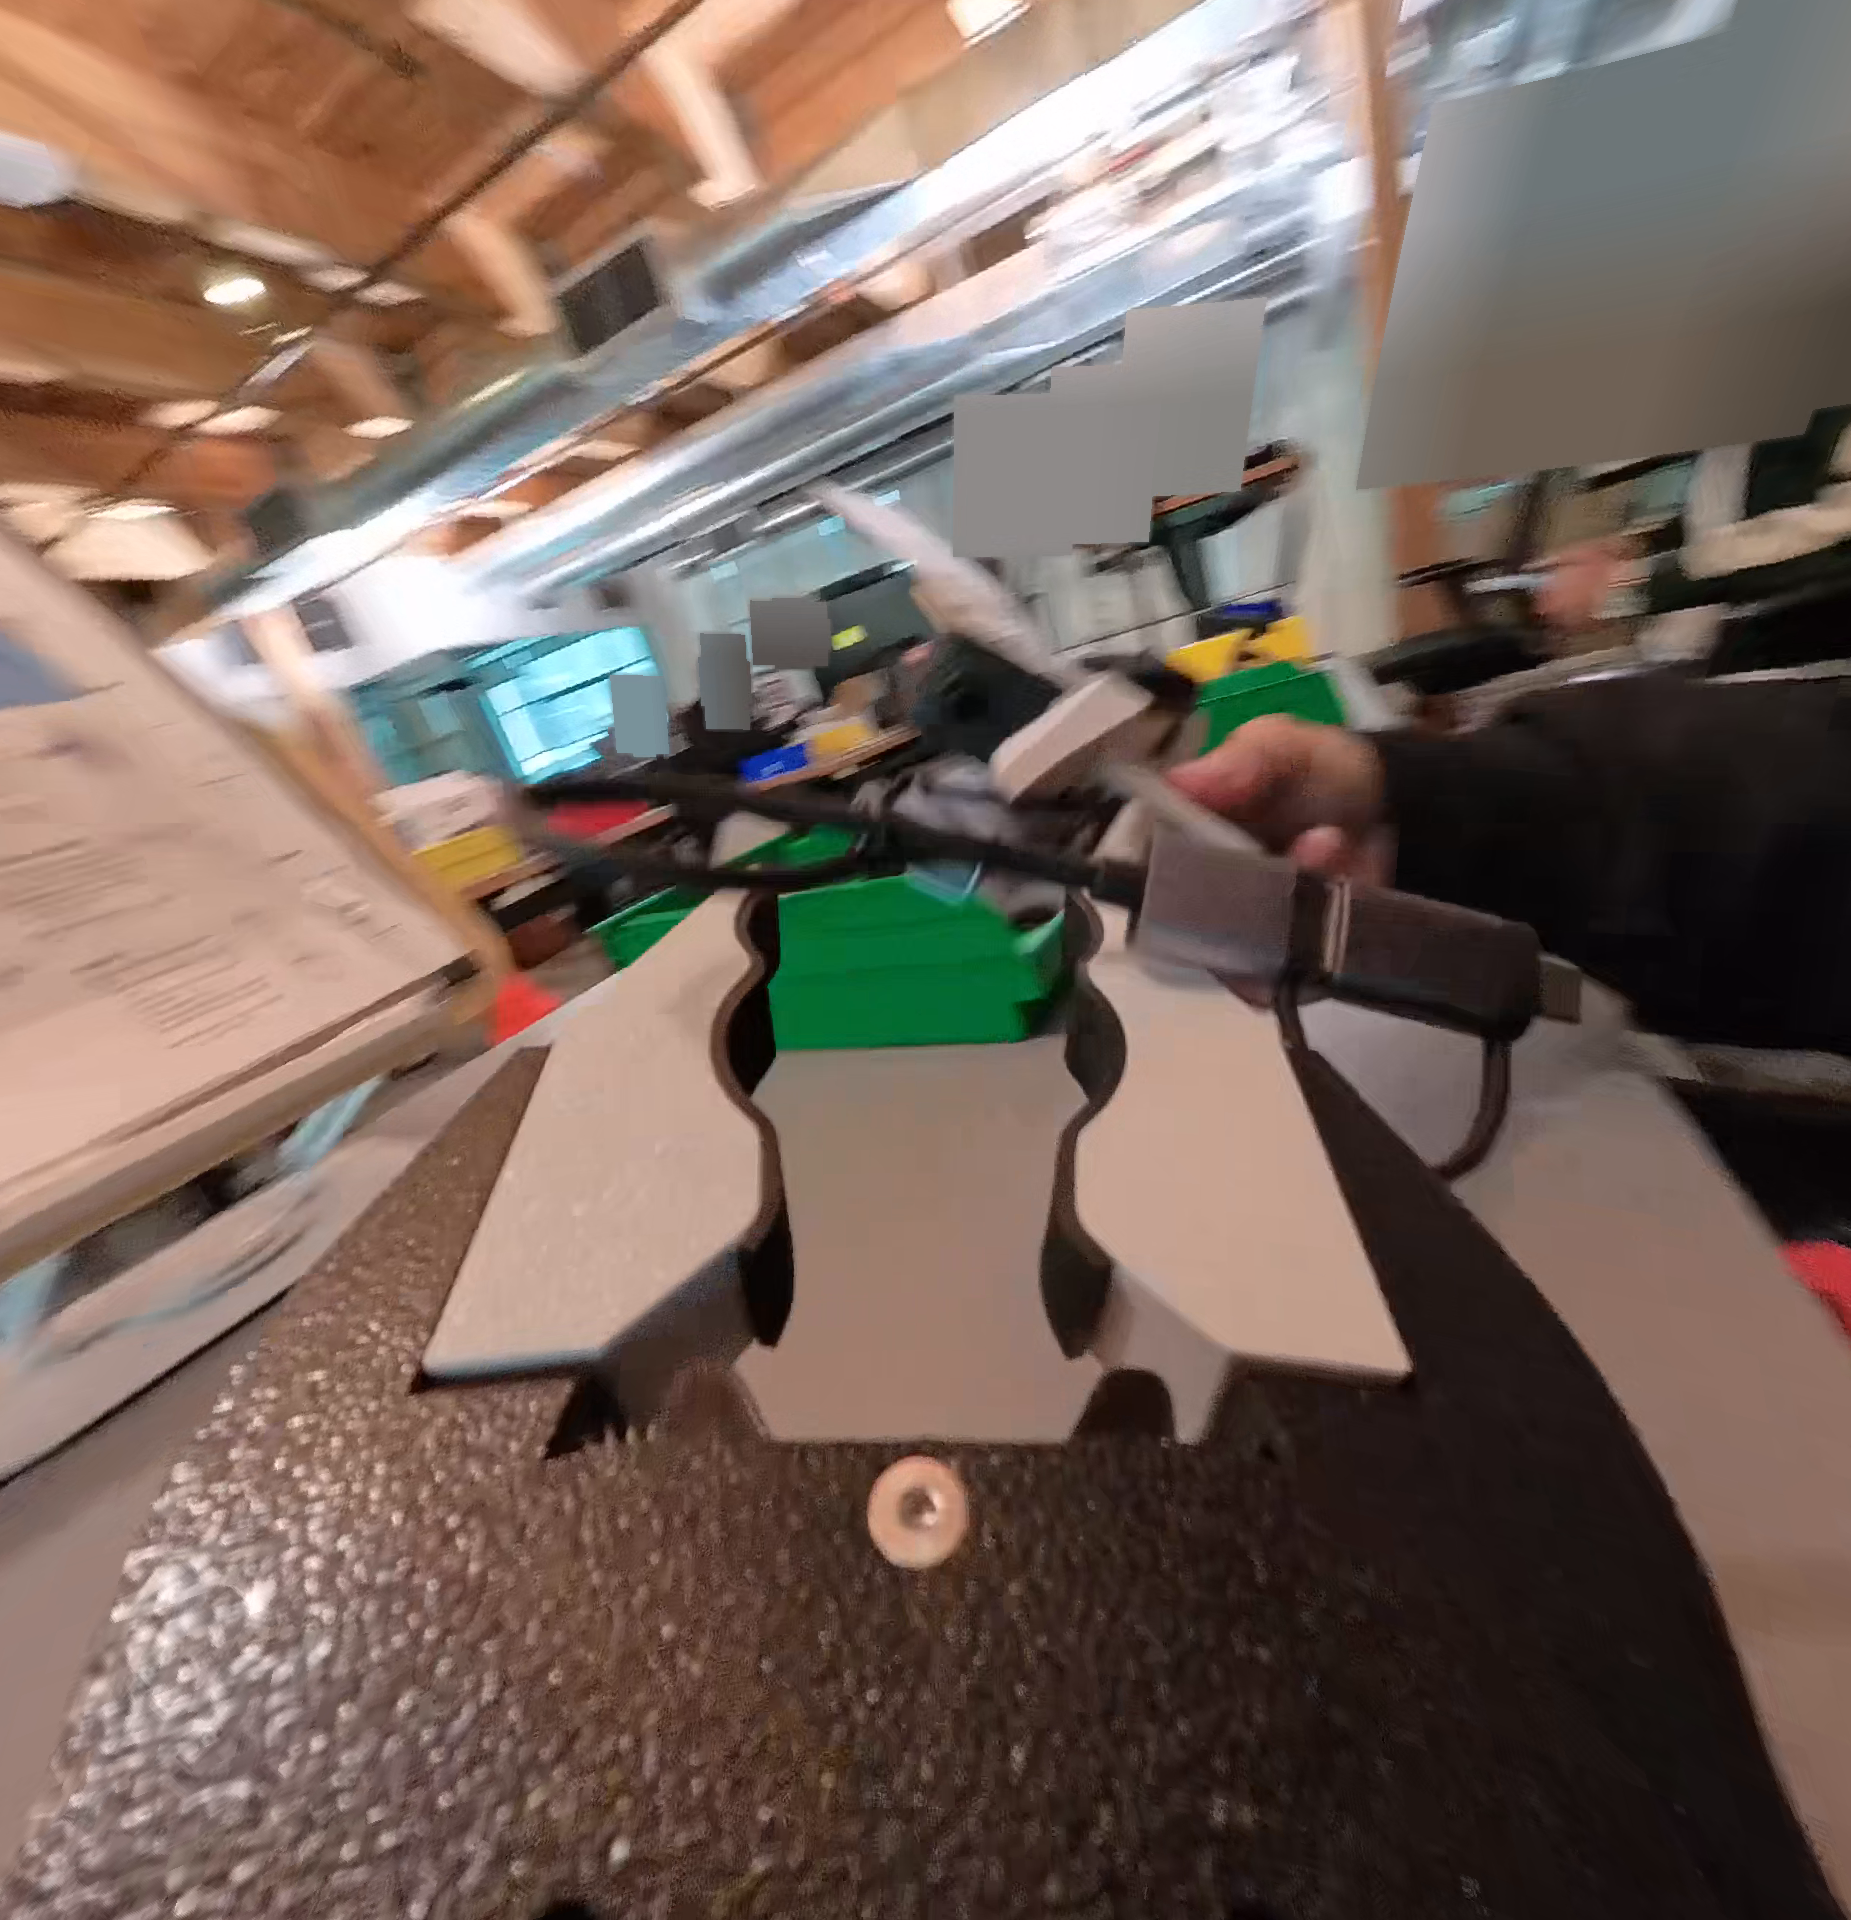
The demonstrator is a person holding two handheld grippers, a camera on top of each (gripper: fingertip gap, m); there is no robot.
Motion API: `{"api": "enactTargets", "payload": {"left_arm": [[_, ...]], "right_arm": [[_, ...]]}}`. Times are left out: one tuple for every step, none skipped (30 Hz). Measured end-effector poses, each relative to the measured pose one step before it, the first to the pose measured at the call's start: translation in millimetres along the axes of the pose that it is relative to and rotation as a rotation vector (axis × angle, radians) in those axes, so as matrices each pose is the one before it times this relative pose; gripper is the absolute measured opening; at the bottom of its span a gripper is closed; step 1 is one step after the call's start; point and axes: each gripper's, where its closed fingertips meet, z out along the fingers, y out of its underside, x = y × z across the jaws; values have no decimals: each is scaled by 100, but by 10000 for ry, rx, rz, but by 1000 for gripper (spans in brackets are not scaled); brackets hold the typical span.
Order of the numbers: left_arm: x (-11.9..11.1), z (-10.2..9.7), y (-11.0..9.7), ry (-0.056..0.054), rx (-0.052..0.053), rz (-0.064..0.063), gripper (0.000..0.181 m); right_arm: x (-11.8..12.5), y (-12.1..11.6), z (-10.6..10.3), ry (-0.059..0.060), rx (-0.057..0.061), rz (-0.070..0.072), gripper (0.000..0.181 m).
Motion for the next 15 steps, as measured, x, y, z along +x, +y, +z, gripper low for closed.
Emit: {"api": "enactTargets", "payload": {"left_arm": [[-1163, -58, 583, -752, -382, 96, 53], [-676, 2, 670, -412, -444, 219, 55], [-65, 30, 787, -17, -488, 352, 71], [303, 88, 788, 192, -466, 364, 90], [174, 159, 712, 59, -433, 216, 90], [85, 203, 572, -24, -358, 141, 91], [116, 196, 341, -16, -211, 70, 93], [251, 162, 142, 80, -82, 1, 93], [194, 137, 31, 48, -9, -29, 93], [49, 92, 43, -18, -9, -30, 92], [10, 74, 81, -16, -25, -23, 91], [-18, 35, 101, -15, -39, -15, 90], [-99, 16, 115, -49, -41, -9, 88], [-138, -10, 81, -72, -22, -10, 88], [-142, -25, 52, -59, -5, -31, 86]], "right_arm": [[-177, -1464, -851, 382, 350, -541, 8], [-182, -1887, -980, 454, 491, -539, 8], [-197, -2145, -1104, 443, 497, -516, 8], [474, -2349, -1263, 866, 448, -626, 8], [1579, -2398, -1481, 1505, 332, -882, 7], [2213, -2081, -1513, 1683, 70, -1028, 8], [2377, -1833, -1312, 1491, -24, -916, 8], [2738, -1643, -1050, 1455, -22, -666, 8], [3165, -1344, -730, 1551, -115, -613, 7], [2953, -857, -278, 1288, -311, -719, 8], [2591, -350, 185, 1013, -491, -766, 8], [2422, -90, 514, 962, -476, -651, 8], [1998, 252, 824, 806, -567, -678, 8], [1282, 659, 1069, 488, -761, -798, 8], [863, 881, 1205, 366, -899, -793, 8]]}}
